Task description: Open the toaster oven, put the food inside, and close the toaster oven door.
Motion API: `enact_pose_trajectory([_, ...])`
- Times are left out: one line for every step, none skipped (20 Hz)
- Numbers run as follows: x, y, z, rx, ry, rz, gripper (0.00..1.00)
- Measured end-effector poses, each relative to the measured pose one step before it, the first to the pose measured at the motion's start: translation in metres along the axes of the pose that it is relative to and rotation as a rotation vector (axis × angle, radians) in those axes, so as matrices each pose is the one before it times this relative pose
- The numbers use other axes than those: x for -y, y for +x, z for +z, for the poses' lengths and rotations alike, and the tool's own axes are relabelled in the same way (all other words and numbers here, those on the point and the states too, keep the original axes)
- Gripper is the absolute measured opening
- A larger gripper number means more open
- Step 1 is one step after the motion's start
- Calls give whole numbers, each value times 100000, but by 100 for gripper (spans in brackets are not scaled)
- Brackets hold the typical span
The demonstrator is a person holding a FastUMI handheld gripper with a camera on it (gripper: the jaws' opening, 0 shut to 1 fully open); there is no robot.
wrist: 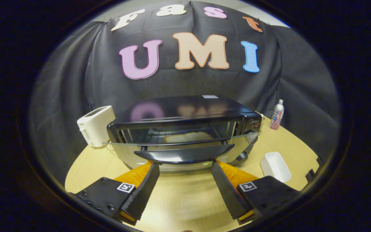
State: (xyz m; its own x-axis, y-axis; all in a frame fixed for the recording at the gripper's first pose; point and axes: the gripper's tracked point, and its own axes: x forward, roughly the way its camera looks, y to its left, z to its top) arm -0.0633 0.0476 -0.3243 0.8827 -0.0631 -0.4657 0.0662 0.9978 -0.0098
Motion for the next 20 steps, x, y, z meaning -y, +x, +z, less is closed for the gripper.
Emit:
enact_pose_trajectory([-53, 580, 512, 774, 1127, 150, 100])
enact_pose_trajectory([-13, 415, 365, 310, 1081, 102, 100])
enact_pose_trajectory([115, 268, 124, 2, 948, 266, 100])
enact_pose_trajectory([129, 167, 244, 277, 450, -156, 100])
enact_pose_trajectory([207, -9, 9, -22, 174, 34, 100])
enact_pose_trajectory([175, -31, 46, -251, -86, -14, 100])
enact_pose_trajectory([291, -126, 53, 268, -368, -275, 100])
enact_pose_trajectory([393, -245, 118, -9, -360, -304, 100])
enact_pose_trajectory([286, -320, 34, 71, -52, -196, 100])
enact_pose_trajectory([325, -497, 440, 369, -136, -106, 100])
enact_pose_trajectory([482, -521, 502, 817, -285, -253, 100])
enact_pose_trajectory([439, -626, 918, 1248, -296, -318, 100])
enact_pose_trajectory([486, -477, 1155, 1690, -347, -419, 100])
enact_pose_trajectory([499, -597, 1461, 1907, -286, -296, 100])
enact_pose_trajectory([567, -406, 1476, 2591, -192, -400, 100])
enact_pose_trajectory([574, -350, 1872, 2754, -175, -655, 100])
enact_pose_trajectory([717, -314, 1816, 2469, -4, -974, 100])
enact_pose_trajectory([604, -131, 1915, 2067, 385, -706, 100])
enact_pose_trajectory([535, -63, 1877, 1673, 499, -596, 100])
enact_pose_trajectory([517, 34, 1964, 1975, 401, -613, 100])
